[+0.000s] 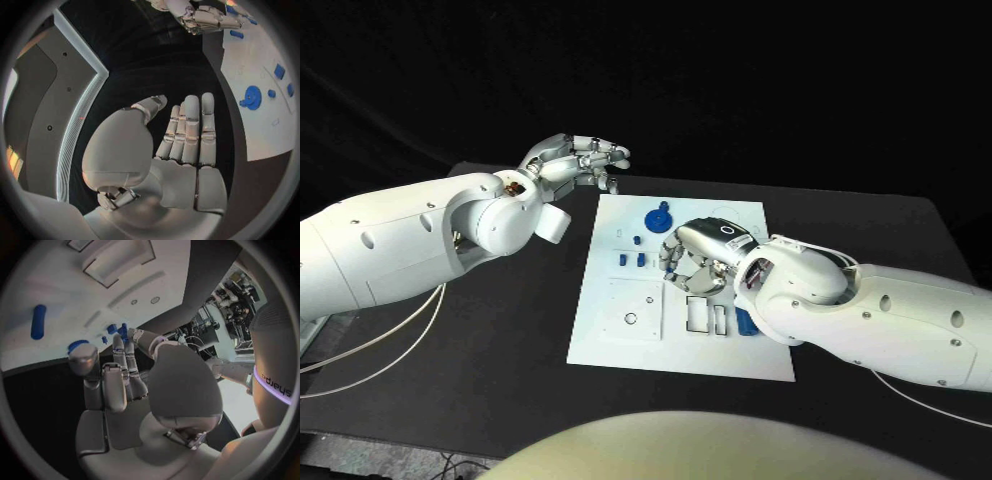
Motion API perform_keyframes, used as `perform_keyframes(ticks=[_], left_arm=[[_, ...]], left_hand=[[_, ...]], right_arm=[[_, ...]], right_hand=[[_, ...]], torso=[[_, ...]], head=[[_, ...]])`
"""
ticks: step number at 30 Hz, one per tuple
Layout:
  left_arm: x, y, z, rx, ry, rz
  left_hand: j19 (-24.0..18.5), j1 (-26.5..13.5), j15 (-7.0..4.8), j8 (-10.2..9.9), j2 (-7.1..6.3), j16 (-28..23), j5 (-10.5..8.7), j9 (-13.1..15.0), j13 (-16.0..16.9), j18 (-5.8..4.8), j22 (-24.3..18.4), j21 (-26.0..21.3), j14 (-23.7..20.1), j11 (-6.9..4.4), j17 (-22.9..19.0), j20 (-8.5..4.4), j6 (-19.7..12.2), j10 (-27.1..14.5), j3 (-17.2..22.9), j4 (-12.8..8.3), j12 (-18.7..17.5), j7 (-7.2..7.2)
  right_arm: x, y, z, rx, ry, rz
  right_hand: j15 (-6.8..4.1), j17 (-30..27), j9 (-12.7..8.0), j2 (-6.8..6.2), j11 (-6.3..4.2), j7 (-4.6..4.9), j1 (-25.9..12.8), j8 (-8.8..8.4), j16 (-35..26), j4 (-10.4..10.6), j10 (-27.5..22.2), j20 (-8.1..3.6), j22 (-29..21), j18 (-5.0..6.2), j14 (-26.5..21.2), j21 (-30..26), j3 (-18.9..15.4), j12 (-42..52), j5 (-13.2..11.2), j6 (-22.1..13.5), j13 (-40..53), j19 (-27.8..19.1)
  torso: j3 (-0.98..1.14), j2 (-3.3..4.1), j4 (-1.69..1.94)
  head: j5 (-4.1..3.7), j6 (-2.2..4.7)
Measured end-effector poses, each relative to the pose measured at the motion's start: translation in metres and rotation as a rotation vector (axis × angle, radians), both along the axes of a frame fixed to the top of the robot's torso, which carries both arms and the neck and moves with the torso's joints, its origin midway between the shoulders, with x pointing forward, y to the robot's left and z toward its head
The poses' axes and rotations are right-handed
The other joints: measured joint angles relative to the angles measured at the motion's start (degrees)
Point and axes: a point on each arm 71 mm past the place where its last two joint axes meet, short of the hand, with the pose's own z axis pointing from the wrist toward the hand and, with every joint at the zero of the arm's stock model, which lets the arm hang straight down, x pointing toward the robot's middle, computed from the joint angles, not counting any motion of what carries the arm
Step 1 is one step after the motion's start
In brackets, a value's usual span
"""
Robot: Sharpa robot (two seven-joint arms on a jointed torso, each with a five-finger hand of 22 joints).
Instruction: Assemble the parts on the task board
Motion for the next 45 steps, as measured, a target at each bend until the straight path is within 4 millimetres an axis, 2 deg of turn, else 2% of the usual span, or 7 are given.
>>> perform_keyframes(ticks=[10, 14, 20, 38, 45], left_arm=[[0.000, -0.007, -0.001, 0.006, 0.004, -0.004], [0.000, -0.009, -0.001, 0.007, 0.003, -0.006], [0.001, -0.012, -0.001, 0.007, 0.002, -0.006], [0.001, -0.012, -0.001, 0.010, 0.000, -0.003], [0.001, -0.012, -0.001, 0.012, -0.001, -0.002]], left_hand=[[0.00, 0.00, 0.00, 0.00, 0.00, 0.00, 0.00, 0.05, 0.00, 0.00, 0.00, 0.00, 0.00, 0.00, 0.00, 0.00, 0.00, 0.00, 0.00, 0.00, 0.00, 0.00], [0.01, 0.00, 0.00, 0.23, 0.00, 0.00, 0.00, 0.05, 0.01, 0.00, -0.11, 0.00, 0.00, 0.21, 0.05, 0.00, -0.21, -0.20, -0.16, 0.16, 0.22, 0.21], [0.01, 0.00, 0.00, 0.22, 0.00, 0.00, 0.00, 0.06, 0.00, 0.00, -0.11, 0.00, 0.00, 0.20, 0.05, -0.01, -0.21, -0.20, -0.16, 0.16, 0.22, 0.21], [0.01, 0.00, 0.00, 0.22, 0.00, 0.00, 0.00, 0.09, 0.01, 0.00, -0.10, 0.00, 0.00, 0.20, 0.04, -0.01, -0.21, -0.19, -0.15, 0.16, 0.22, 0.21], [0.01, 0.00, 0.00, 0.22, 0.00, 0.00, 0.23, 0.08, 0.01, 0.00, -0.17, 0.00, 0.00, 0.20, 0.04, -0.01, -0.21, -0.19, -0.15, 0.16, 0.22, 0.21]], right_arm=[[-0.003, 0.017, -0.017, -0.003, 0.028, 0.016], [-0.003, 0.021, -0.022, -0.006, 0.031, 0.018], [-0.005, 0.024, -0.027, -0.010, 0.035, 0.024], [-0.008, 0.027, -0.035, -0.020, 0.043, 0.035], [-0.007, 0.026, -0.036, -0.027, 0.046, 0.035]], right_hand=[[0.00, -0.07, 0.10, 0.00, 0.00, 0.00, 0.00, -0.01, 0.00, 0.00, 0.00, 0.00, 0.00, 0.00, 0.00, -0.04, 0.00, -0.15, -0.01, -0.01, 0.08, 0.00], [0.00, -0.28, 0.23, 0.16, 0.00, 0.01, -0.17, -0.06, 0.00, 0.00, 0.00, 0.00, 0.00, 0.00, 0.00, -0.04, 0.00, -0.15, -0.04, -0.01, 0.13, 0.00], [0.00, -0.28, 0.23, 0.30, 0.00, 0.01, -0.32, -0.06, 0.00, 0.00, 0.00, 0.00, 0.00, 0.00, 0.00, -0.04, 0.00, -0.25, -0.05, -0.02, 0.13, 0.00], [0.00, -0.43, 0.28, 0.15, 0.02, 0.01, -0.47, -0.06, 0.00, 0.00, -0.02, 0.00, 0.00, 0.00, 0.00, -0.04, 0.00, 0.03, -0.10, -0.02, 0.12, 0.00], [0.00, -0.43, 0.36, 0.14, 0.03, 0.01, -0.47, -0.07, 0.00, 0.00, -0.03, 0.00, 0.00, 0.00, 0.00, -0.04, -0.01, 0.01, 0.11, -0.02, 0.20, 0.00]], torso=[[-0.04, 0.00, 0.20], [-0.05, 0.07, 0.18], [-0.04, 0.14, 0.10], [0.03, 0.11, 0.08], [-0.01, 0.08, 0.08]], head=[[1.29, 0.00], [1.96, 0.00], [2.57, 0.00], [3.83, -0.01], [4.00, -0.01]])
